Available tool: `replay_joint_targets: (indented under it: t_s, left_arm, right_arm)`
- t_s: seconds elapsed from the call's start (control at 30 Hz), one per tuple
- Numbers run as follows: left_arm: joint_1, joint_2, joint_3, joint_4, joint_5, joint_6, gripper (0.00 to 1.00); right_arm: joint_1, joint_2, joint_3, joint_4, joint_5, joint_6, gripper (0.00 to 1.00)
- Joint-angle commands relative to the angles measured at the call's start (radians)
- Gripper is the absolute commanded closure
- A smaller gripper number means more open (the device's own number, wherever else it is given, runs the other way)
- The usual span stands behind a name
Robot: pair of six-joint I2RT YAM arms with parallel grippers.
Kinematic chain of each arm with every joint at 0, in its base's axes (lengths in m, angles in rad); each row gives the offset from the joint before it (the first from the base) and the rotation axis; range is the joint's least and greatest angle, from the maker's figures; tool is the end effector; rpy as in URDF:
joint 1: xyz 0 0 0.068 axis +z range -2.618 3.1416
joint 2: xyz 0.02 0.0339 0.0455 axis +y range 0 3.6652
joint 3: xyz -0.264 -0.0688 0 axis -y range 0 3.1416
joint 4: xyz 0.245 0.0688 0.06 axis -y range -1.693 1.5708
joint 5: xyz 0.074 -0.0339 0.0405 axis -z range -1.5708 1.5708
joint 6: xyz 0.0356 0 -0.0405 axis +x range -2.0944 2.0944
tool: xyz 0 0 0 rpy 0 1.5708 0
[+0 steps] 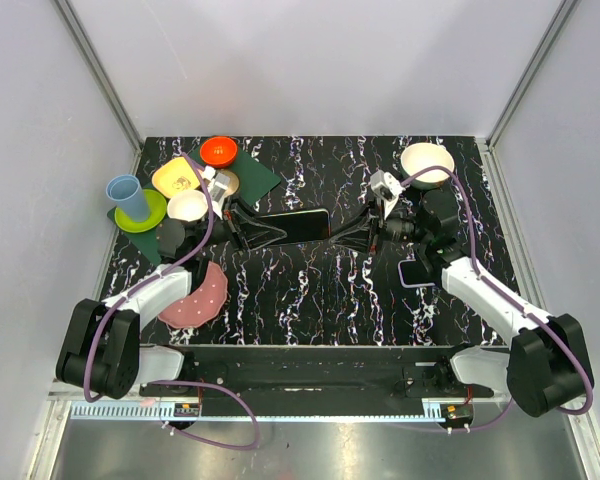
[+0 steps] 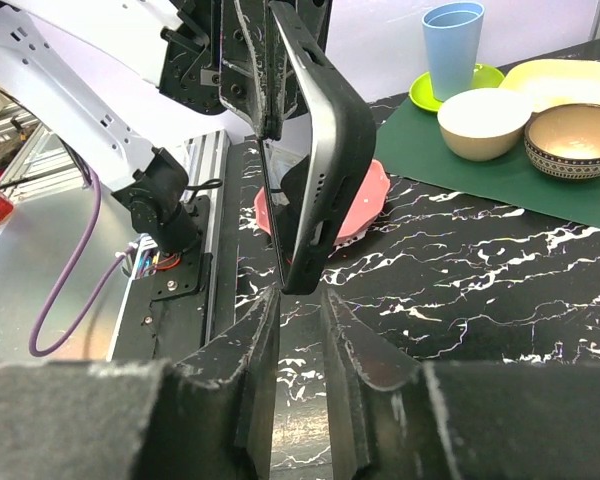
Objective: Take the phone out of the phone case
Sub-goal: Remove the phone case from the phone.
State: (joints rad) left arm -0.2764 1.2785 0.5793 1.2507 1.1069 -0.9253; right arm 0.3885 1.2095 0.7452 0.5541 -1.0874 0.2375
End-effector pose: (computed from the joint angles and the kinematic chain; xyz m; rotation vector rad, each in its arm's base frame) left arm 0.2286 -0.0979 0.3017 0.7423 1.3239 -1.5488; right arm 0.2313 0.1287 0.3125 -1.0290 1.3264 1.2770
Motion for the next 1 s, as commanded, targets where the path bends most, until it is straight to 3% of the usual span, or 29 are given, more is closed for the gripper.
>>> replay_joint_targets:
  t_s: [0.0, 0.43, 0.97]
  left_arm:
    - [-0.004, -0.004, 0.051, 0.207, -0.028, -0.009, 1.00]
    - [-0.009, 0.002, 0.056, 0.200, -0.024, -0.009, 1.00]
    - [-0.017, 0.012, 0.062, 0.197, -0.005, -0.020, 1.00]
  right_arm:
    - [0.015, -0.004, -0.009, 0.067, -0.006, 0.002, 0.72]
    - [0.016, -0.005, -0.027, 0.139, -0.035, 0.039, 0.70]
    - [0.024, -0.008, -0.061, 0.196, -0.051, -0.047, 0.95]
